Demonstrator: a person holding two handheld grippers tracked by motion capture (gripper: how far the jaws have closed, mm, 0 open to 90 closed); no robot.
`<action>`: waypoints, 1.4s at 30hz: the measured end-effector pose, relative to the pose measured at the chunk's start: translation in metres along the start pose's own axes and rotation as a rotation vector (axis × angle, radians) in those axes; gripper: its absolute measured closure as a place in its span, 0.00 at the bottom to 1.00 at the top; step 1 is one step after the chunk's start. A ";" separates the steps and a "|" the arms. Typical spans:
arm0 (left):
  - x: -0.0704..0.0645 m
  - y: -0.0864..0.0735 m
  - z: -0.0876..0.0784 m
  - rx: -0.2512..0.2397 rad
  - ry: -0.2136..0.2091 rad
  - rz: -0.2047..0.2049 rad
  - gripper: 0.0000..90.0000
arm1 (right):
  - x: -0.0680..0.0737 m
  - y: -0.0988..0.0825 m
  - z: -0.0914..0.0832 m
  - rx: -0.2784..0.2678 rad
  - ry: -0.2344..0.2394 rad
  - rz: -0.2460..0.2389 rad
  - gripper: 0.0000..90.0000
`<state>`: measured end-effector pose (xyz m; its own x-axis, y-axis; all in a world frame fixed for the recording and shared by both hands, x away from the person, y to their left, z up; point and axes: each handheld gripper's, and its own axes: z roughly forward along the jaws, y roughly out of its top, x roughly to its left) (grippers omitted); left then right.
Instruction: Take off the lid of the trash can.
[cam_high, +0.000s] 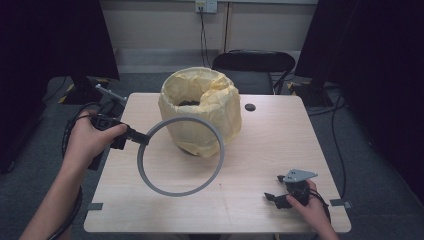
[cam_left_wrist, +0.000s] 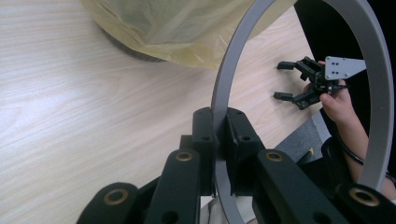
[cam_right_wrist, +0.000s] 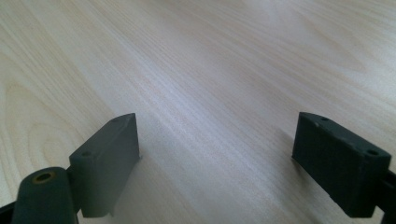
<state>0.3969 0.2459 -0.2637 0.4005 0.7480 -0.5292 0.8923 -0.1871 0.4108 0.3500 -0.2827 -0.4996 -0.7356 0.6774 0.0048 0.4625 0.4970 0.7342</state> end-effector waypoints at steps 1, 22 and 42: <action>0.000 -0.001 0.001 0.009 -0.001 0.008 0.93 | 0.000 0.000 0.000 0.000 0.000 0.000 0.15; 0.012 -0.023 0.032 0.060 -0.014 0.019 0.93 | 0.000 0.000 0.000 0.002 0.001 0.001 0.15; 0.038 -0.038 0.072 0.116 -0.005 -0.002 0.93 | 0.000 0.000 0.000 0.002 0.000 0.001 0.15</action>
<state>0.3930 0.2360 -0.3527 0.3996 0.7452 -0.5338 0.9110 -0.2582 0.3215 0.3501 -0.2825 -0.4995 -0.7349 0.6782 0.0056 0.4646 0.4974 0.7327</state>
